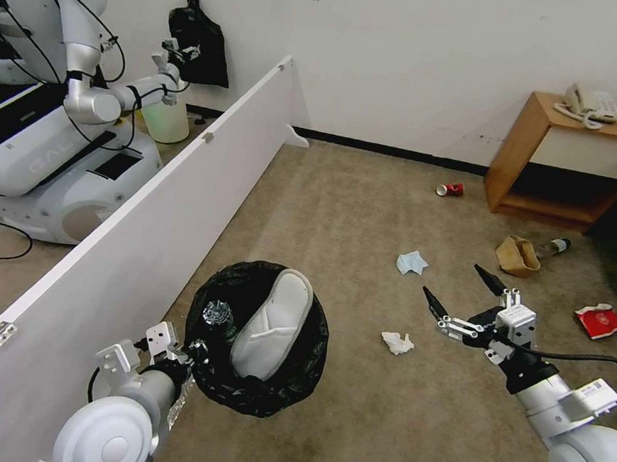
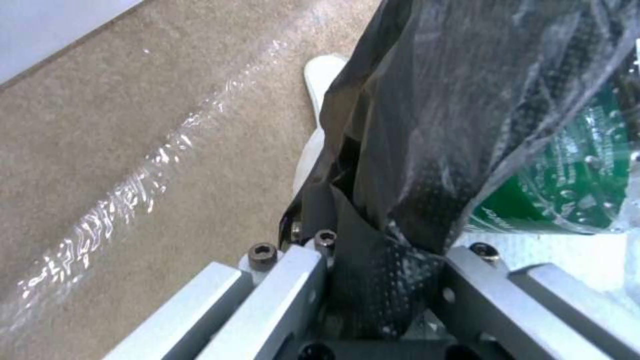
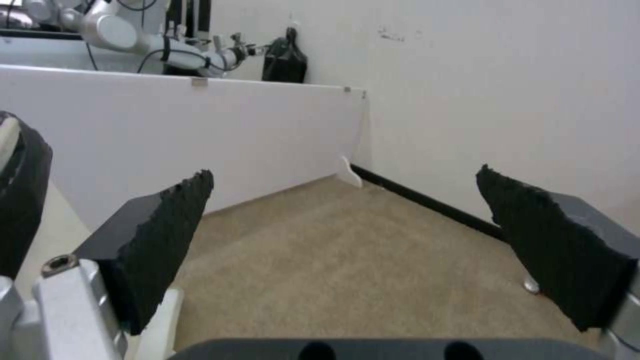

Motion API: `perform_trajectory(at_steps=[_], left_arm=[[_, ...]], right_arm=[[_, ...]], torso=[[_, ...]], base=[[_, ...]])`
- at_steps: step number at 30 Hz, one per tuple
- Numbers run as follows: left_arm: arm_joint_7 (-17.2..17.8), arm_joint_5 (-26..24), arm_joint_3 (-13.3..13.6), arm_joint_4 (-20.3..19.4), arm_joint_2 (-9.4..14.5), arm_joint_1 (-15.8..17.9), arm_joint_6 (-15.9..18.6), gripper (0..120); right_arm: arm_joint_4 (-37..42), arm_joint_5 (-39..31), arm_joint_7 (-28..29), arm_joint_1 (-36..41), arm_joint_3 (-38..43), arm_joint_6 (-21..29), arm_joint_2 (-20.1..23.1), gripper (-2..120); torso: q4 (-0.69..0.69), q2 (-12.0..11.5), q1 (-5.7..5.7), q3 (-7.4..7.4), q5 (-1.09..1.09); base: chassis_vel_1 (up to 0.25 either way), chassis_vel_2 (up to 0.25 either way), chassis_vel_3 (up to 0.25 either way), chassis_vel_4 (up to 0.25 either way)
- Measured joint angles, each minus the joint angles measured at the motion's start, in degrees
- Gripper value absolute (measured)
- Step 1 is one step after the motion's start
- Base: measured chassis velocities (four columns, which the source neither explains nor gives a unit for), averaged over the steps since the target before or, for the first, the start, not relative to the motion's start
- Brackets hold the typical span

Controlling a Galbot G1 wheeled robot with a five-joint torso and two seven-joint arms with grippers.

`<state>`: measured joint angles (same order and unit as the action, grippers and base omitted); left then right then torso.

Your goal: Pick up the trash bin, then pick up the garbage from the floor and place it into the trash bin.

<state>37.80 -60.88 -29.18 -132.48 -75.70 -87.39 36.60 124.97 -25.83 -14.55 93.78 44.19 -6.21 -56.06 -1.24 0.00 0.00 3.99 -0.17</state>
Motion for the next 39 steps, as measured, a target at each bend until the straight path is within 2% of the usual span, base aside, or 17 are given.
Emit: perform_trajectory(at_steps=[39], left_arm=[[0.1,0.4,0.2,0.7,-0.2,0.3,-0.1,0]], right_arm=[[-1.0,-1.5,-0.1,-1.1,-0.4,-0.1,0.1,100]], torso=[[0.01,0.0,0.00,0.00,0.00]], base=[[-0.061,0.064,0.066,-0.067]])
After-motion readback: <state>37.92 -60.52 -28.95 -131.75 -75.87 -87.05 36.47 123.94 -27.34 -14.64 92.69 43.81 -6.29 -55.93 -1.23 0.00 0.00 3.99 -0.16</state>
